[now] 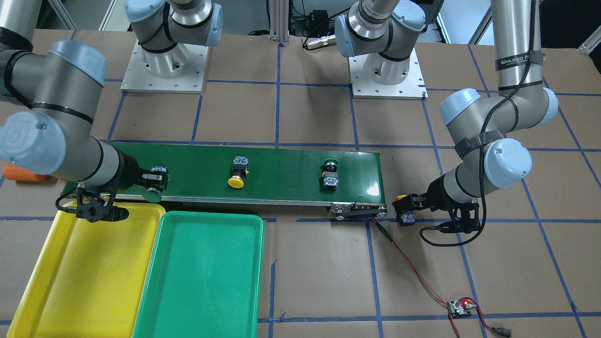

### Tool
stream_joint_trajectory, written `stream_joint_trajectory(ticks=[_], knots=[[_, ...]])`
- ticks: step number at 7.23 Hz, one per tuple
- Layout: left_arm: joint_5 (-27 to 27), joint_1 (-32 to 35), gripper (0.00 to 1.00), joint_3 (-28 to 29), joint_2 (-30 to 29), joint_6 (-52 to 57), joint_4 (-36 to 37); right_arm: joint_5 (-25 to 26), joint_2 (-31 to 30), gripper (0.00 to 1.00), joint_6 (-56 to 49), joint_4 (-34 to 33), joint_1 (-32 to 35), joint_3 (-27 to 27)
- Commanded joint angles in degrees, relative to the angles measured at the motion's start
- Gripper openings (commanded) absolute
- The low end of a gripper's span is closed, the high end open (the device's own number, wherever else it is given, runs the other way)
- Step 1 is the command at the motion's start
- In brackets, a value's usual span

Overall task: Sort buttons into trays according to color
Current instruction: 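Carry the green button into the green tray and release it with the right gripper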

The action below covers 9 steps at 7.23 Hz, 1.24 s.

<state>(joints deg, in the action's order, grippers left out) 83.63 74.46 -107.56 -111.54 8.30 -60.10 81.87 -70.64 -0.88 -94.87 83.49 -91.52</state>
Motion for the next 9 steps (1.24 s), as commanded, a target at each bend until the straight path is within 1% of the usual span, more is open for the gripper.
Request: stream_joint_trajectory(ticks=[1, 2, 3, 4, 5, 7, 8, 9], knots=[[-0.7, 0.2, 1.00, -0.2, -1.2, 0.1, 0.2, -1.4, 11.8, 0.00, 1.6, -2.8, 3.2, 12.5], [-3.6, 0.2, 1.00, 0.0, -2.2, -0.7, 0.3, -1.4, 15.5, 0.00, 7.1, -8.5, 5.6, 13.5], [-3.8, 0.1, 0.83, 0.0, -2.8, -0.1, 0.4, -1.2, 17.7, 0.00, 6.0, -11.2, 6.0, 13.8], [-3.6, 0.1, 0.38, 0.1, -3.2, 0.4, 0.8, -0.4, 18.3, 0.00, 4.9, -11.2, 5.9, 13.7], [-3.5, 0.0, 0.00, 0.1, -3.3, 0.8, 1.0, -0.2, 18.3, 0.99, 5.0, -11.2, 5.9, 13.0], [-3.2, 0.0, 0.00, 0.7, -2.0, 0.6, 1.0, -0.2, 17.6, 1.00, 4.9, -10.3, 4.9, 13.2], [-2.9, 0.0, 0.00, 1.6, 0.2, 0.5, -0.4, 2.9, 15.9, 1.00, 4.7, -8.0, 4.1, 14.2], [-0.7, 0.2, 0.00, 3.0, 3.3, 0.6, -3.6, 4.2, 12.1, 1.00, 3.7, -5.8, 4.0, 12.3]])
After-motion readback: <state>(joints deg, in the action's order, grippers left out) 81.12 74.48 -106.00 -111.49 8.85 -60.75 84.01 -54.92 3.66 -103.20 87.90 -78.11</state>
